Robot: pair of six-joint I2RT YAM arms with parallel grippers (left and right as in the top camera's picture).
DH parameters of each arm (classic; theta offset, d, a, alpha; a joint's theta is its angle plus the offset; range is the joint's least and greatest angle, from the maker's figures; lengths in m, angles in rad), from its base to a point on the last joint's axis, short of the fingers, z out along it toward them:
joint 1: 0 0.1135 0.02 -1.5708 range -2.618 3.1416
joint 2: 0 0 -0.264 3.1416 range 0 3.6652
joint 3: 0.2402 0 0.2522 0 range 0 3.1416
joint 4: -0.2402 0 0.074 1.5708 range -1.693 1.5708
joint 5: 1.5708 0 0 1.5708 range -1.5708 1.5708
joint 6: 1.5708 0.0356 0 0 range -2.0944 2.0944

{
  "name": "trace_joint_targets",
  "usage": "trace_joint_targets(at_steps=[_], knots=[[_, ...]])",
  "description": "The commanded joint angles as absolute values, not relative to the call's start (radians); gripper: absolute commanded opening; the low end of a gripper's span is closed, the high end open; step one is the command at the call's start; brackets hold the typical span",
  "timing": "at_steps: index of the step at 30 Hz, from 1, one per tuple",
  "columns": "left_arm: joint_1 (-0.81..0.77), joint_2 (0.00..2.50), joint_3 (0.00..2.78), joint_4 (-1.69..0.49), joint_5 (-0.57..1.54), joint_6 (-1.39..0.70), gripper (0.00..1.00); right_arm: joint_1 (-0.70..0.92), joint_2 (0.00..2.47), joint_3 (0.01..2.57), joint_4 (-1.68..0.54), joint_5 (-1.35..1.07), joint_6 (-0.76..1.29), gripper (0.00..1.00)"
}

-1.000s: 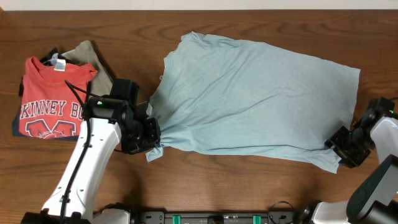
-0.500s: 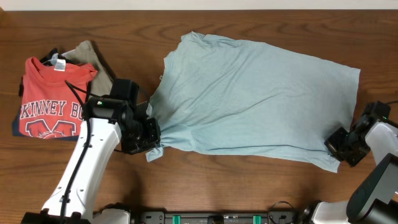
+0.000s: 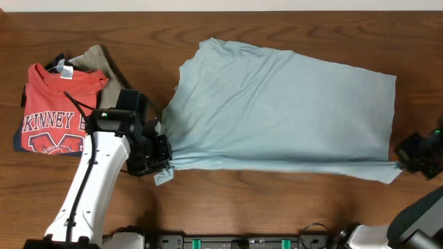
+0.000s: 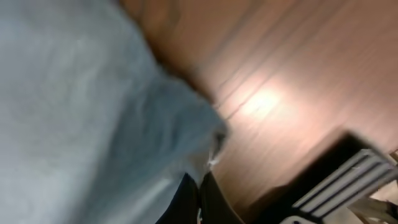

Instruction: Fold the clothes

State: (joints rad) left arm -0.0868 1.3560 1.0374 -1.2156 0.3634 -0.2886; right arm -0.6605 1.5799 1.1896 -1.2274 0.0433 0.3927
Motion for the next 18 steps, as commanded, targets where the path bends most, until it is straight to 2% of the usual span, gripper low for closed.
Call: trace_joint_targets(at_steps=[1,8,18], knots=[[-0.08,1.322,1.036,-1.222,0.422,-0.29,0.06,-0.709,1.547,1.219,-1.242,0.091,0.379,0.01],[-0.08,1.313,1.036,-1.131,0.581,-0.29,0.06,-0.733,1.536,1.219,-1.233,0.078,0.379,0.01],[-0.086,1.318,1.036,-0.754,0.591,-0.349,0.07,-0.686,1.536,1.219,-1.132,0.049,0.377,0.01]])
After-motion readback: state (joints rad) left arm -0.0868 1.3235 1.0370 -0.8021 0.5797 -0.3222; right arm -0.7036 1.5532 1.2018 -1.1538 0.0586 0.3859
